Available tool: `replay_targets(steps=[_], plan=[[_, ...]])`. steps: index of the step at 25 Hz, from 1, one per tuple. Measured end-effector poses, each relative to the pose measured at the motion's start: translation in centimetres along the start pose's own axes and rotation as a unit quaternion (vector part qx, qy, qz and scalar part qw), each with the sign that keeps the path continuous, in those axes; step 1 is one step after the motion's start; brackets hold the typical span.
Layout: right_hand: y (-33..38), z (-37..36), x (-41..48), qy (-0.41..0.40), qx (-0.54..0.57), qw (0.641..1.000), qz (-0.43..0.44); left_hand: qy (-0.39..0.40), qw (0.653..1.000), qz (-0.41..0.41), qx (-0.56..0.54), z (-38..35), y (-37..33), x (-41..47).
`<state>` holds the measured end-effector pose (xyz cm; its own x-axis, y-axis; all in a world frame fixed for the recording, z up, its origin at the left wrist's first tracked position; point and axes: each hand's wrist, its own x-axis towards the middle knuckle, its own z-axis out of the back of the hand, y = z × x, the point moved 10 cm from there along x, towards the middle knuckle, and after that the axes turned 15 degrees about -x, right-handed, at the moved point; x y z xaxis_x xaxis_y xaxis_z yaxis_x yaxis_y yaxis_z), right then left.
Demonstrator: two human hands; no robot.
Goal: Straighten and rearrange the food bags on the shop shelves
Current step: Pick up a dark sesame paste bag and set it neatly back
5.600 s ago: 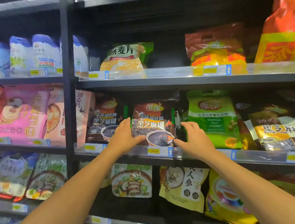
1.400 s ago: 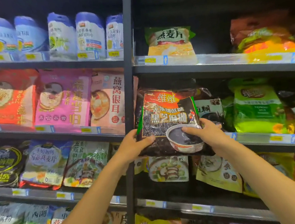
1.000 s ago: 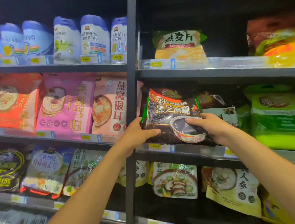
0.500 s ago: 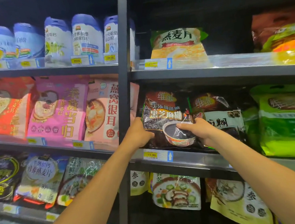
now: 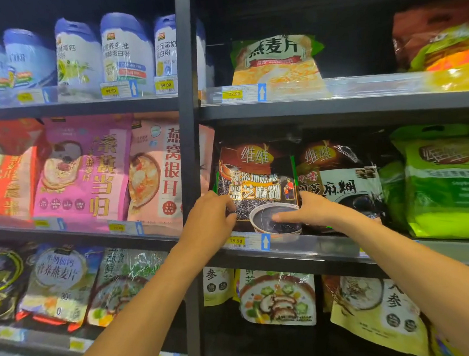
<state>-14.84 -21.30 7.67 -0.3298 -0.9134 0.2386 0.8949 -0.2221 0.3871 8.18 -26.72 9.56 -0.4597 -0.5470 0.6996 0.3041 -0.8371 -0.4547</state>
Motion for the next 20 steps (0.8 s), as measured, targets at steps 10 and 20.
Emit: replay_targets(steps=[10,20], plan=[[-1.5,-0.7,0.4,-0.015,-0.139,0.988,-0.068,0.151,0.982,0.098,0.063,-2.6,0.8,2.3],[-0.8,-0.9,1.7,-0.01,-0.143,0.986,-0.085,0.103,0.984,0.112,0.093,-4.0,3.0,4.5]])
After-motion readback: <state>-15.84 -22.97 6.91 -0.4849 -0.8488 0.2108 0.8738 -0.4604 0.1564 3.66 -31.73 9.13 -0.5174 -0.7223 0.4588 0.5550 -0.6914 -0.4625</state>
